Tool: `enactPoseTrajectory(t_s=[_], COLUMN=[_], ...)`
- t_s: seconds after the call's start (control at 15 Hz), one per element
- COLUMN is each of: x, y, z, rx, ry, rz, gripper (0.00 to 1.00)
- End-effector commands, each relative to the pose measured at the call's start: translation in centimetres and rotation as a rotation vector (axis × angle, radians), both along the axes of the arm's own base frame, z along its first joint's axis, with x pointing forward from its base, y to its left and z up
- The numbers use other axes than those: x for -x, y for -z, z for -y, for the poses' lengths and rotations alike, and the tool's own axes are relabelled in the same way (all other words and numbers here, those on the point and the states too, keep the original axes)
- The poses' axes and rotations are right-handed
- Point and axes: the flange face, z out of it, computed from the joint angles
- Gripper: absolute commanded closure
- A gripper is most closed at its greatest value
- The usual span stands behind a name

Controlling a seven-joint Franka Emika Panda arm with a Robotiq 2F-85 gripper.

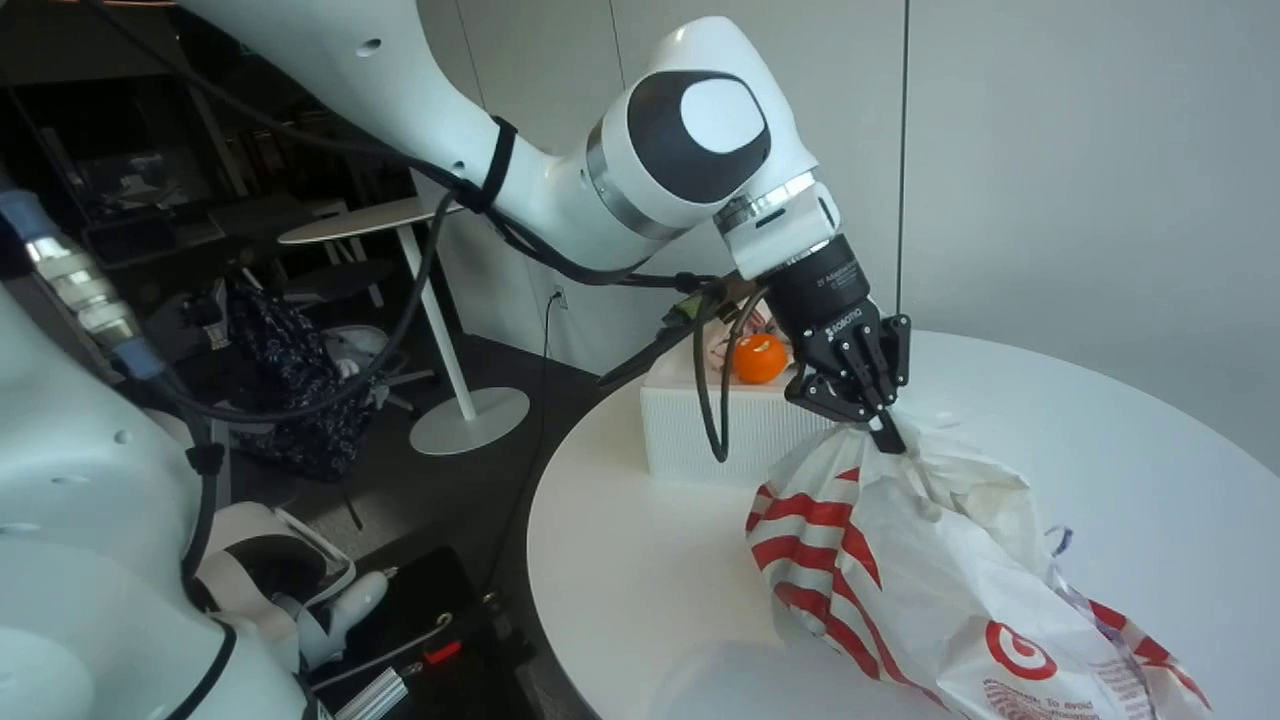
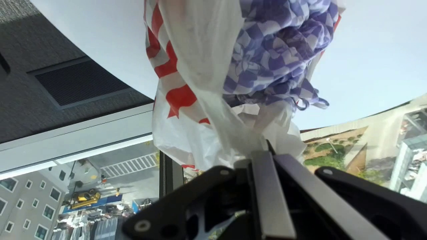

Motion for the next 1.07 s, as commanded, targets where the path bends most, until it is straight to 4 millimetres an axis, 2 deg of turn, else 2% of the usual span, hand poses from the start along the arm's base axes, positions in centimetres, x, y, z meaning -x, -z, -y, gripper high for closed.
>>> enactPoseTrajectory(t_s=[0.0,0.27,0.4,0.47,0.53,0.67,1.0], x=[-0.2,1.0,1.4,1.6,1.8,2.5,3.1], y=[4.4,8.2,8.7,8.7,8.4,7.4,2.4], z=[-2.4,-4.5,-4.8,-4.8,-4.8,-5.0,-4.6], rx=[-0.082,-0.174,-0.168,-0.150,-0.149,-0.171,-0.184], ry=[-0.124,-0.241,-0.263,-0.259,-0.264,-0.315,-0.396], rz=[-0.140,-0.335,-0.395,-0.410,-0.434,-0.484,-0.465], gripper=[1.00,1.00,1.00,0.74,0.73,0.59,0.21])
